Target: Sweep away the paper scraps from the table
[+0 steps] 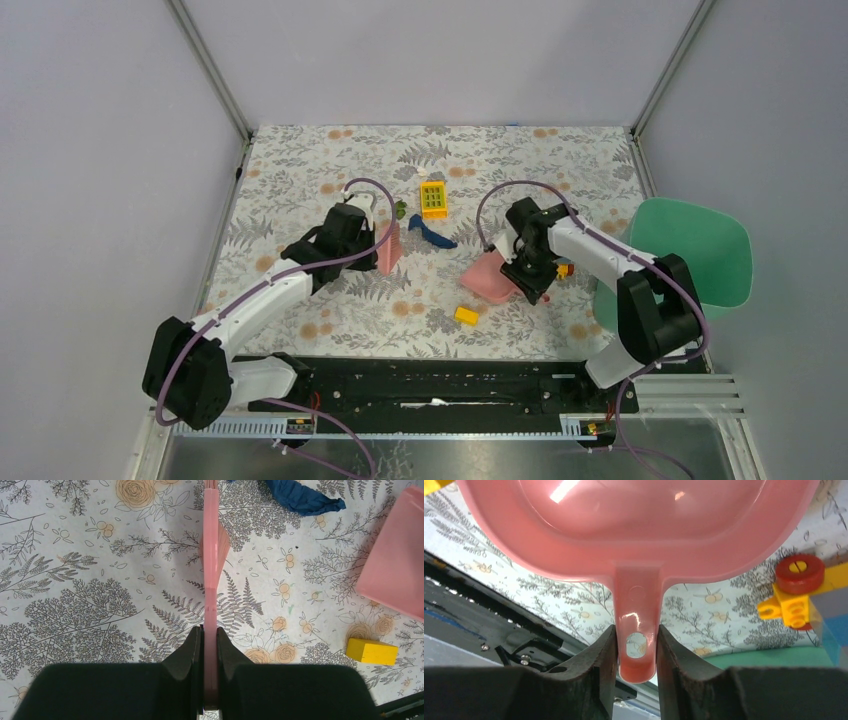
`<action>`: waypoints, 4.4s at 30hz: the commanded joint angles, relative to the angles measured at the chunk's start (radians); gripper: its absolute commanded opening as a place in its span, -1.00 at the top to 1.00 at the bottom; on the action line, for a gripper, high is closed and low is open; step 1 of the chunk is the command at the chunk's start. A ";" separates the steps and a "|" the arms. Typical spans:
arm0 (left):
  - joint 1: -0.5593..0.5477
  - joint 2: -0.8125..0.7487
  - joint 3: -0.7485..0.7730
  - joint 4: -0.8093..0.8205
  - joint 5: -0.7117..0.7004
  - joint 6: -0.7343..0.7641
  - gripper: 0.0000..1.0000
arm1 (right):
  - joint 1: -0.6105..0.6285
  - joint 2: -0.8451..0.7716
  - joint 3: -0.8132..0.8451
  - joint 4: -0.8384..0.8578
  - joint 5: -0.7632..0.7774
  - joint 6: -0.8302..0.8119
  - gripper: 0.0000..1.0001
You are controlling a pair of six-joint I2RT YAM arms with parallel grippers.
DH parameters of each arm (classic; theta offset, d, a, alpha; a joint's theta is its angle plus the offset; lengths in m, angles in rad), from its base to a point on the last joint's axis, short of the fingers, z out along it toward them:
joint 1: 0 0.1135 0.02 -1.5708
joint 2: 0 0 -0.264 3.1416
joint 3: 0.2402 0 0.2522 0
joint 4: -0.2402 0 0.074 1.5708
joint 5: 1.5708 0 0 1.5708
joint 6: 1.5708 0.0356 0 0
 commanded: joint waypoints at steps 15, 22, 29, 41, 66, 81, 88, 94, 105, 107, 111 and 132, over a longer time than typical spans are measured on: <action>0.003 0.043 0.019 -0.048 -0.018 0.028 1.00 | 0.044 -0.273 -0.305 0.327 0.016 -0.053 -0.26; 0.004 0.040 0.019 -0.051 -0.023 0.028 1.00 | 0.045 -0.329 -0.406 0.421 0.028 -0.048 -0.15; 0.004 0.046 0.019 -0.051 -0.023 0.027 1.00 | 0.045 -0.344 -0.350 0.430 0.051 0.008 0.14; 0.003 0.133 0.331 -0.317 -0.129 0.045 1.00 | 0.045 -0.343 -0.084 0.058 0.126 -0.073 1.00; -0.033 0.749 0.972 -0.406 -0.448 0.630 1.00 | 0.044 -0.375 -0.099 -0.091 0.146 -0.096 1.00; -0.259 0.607 0.808 -0.621 -0.289 0.644 0.99 | 0.044 -0.369 -0.119 -0.060 0.116 -0.105 1.00; -0.285 0.600 1.064 -0.817 -0.472 0.459 1.00 | 0.044 -0.379 -0.143 -0.049 0.118 -0.109 1.00; -0.271 0.616 1.184 -0.658 -0.514 0.361 1.00 | 0.045 -0.362 -0.163 -0.013 0.161 -0.114 1.00; 0.047 0.630 1.086 -0.143 -0.003 -0.128 1.00 | 0.045 -0.347 -0.159 0.006 0.180 -0.101 1.00; 0.101 0.625 1.009 0.004 0.098 -0.245 1.00 | 0.044 -0.348 -0.163 0.006 0.177 -0.094 1.00; 0.167 0.673 0.927 0.196 0.209 -0.447 1.00 | 0.045 -0.348 -0.170 0.007 0.168 -0.079 1.00; 0.294 0.791 0.715 0.311 0.270 -0.599 1.00 | 0.044 -0.349 -0.209 0.026 0.143 -0.034 1.00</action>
